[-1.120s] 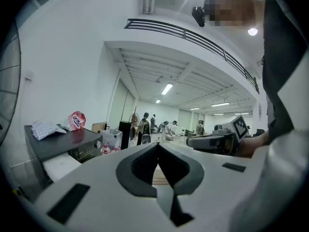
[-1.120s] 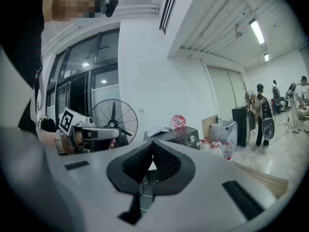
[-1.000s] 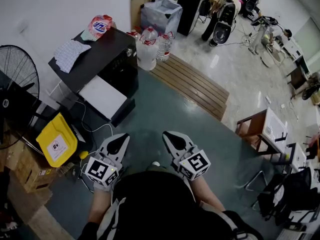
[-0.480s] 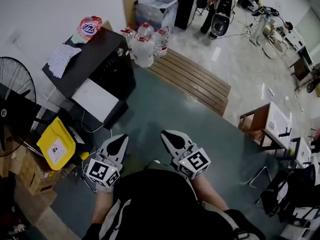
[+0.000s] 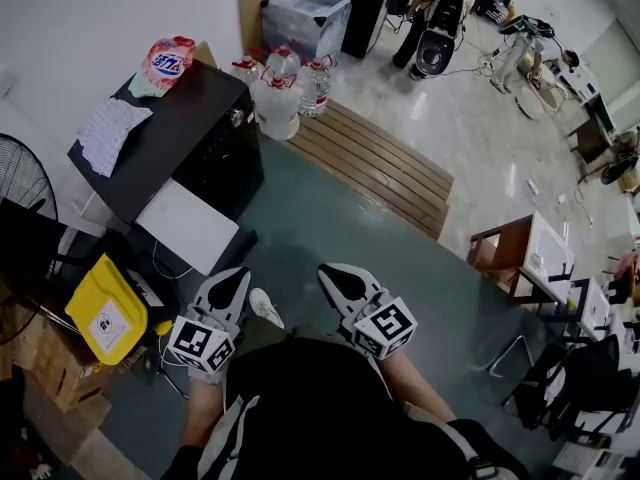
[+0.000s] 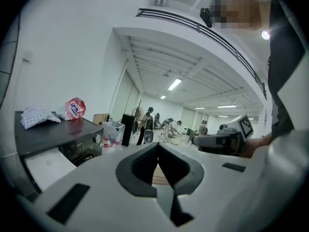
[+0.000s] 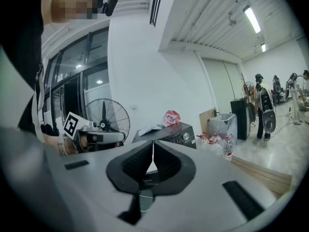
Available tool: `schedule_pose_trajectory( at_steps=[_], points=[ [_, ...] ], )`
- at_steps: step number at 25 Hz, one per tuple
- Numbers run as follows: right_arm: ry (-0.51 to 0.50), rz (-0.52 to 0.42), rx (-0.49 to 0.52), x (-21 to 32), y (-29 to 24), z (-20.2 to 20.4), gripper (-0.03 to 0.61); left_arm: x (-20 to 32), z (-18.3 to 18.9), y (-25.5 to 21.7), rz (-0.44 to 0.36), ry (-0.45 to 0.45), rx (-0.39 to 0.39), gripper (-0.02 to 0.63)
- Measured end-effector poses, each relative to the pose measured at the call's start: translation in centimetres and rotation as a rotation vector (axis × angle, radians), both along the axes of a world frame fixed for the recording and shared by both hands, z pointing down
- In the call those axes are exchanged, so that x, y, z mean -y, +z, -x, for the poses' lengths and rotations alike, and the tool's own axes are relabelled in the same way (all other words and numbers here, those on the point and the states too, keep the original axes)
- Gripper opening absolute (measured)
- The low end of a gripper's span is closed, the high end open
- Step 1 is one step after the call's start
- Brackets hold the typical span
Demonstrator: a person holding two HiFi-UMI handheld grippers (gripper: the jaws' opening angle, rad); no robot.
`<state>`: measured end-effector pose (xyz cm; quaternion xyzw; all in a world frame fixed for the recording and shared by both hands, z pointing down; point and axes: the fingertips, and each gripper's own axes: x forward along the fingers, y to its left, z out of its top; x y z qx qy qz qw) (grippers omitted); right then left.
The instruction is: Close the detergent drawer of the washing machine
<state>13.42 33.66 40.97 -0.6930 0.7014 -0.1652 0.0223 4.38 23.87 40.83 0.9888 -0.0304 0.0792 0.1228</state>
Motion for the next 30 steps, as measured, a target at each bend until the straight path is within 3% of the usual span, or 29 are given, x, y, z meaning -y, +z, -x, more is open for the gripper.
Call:
schedule_pose_trajectory(
  at_steps=[7, 13, 21, 30],
  points=[
    [-0.013, 0.044, -0.011, 9.0, 0.3, -1.5, 0.018, 8.2, -1.5, 0.8, 0.037, 0.018, -0.003, 0.011],
    [-0.065, 0.066, -0.007, 15.9, 0.9, -1.2, 0.018, 14.2, -0.3, 1.9, 0.066, -0.020, 0.010, 0.011],
    [-0.240, 0.109, -0.016, 22.2, 2.1, 0.3, 0.020, 18.9, 3.0, 3.4, 0.099, -0.171, 0.032, 0.011],
    [-0.524, 0.200, -0.046, 25.7, 5.4, 0.9, 0.020, 20.5, 5.5, 5.2, 0.118, -0.423, 0.072, 0.012]
  ],
)
